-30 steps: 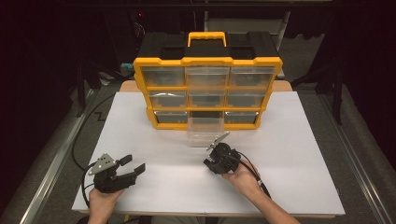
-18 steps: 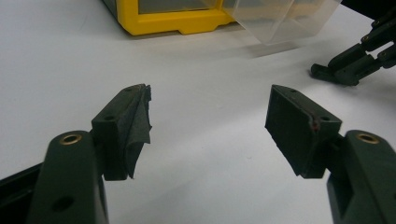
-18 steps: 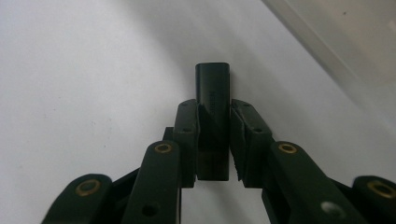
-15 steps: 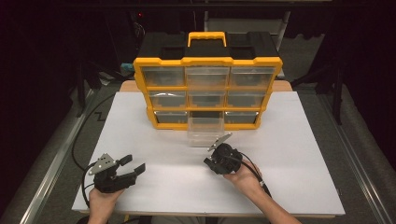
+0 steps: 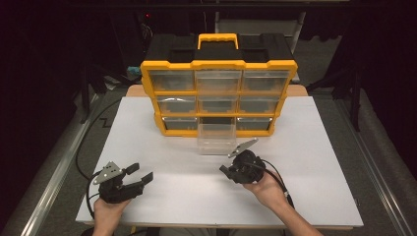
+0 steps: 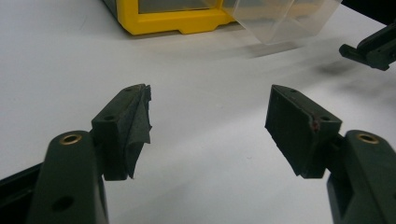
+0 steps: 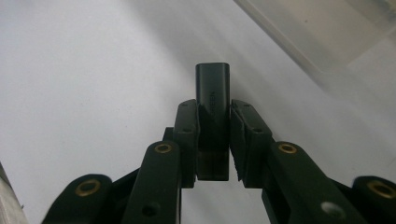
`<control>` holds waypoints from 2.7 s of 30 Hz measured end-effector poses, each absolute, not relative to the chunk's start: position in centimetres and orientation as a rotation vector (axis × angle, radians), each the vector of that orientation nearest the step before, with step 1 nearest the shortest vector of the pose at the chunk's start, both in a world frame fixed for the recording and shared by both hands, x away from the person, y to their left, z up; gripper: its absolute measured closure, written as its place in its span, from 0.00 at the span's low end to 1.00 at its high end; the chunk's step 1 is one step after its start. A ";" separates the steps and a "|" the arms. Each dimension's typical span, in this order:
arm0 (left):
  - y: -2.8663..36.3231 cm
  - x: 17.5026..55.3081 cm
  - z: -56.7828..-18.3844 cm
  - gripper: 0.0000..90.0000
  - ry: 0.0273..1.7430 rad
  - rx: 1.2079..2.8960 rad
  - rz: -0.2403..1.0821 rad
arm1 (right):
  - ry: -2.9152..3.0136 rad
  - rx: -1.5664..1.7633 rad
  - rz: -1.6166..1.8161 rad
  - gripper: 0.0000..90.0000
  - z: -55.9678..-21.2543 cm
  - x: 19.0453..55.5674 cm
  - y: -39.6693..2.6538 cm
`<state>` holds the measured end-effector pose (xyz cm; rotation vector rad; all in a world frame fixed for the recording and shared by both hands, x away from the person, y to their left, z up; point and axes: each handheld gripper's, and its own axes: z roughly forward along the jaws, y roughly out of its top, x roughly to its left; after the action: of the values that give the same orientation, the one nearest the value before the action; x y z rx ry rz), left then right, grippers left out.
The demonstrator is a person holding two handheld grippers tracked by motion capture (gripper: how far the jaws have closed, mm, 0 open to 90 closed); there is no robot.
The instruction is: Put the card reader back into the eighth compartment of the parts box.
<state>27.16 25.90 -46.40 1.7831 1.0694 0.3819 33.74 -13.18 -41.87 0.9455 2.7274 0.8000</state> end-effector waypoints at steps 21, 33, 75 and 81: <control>25.9 27.2 -46.4 0.35 1.066 1.782 0.379 | 2.673 0.940 0.927 0.82 -38.2 33.8 -15.1; 25.9 27.2 -46.4 0.35 1.067 1.784 0.381 | 2.652 0.955 0.960 0.82 -36.7 34.5 -15.1; 25.9 27.2 -46.4 0.35 1.065 1.788 0.378 | 2.592 1.008 0.903 0.82 -34.5 41.2 -12.0; 25.9 27.2 -46.4 0.35 1.064 1.788 0.378 | 2.596 1.029 0.887 0.82 -35.0 41.8 -11.4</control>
<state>27.20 25.94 -46.39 1.7884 1.0642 0.3782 41.80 -11.45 -34.96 1.0286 2.5965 0.8865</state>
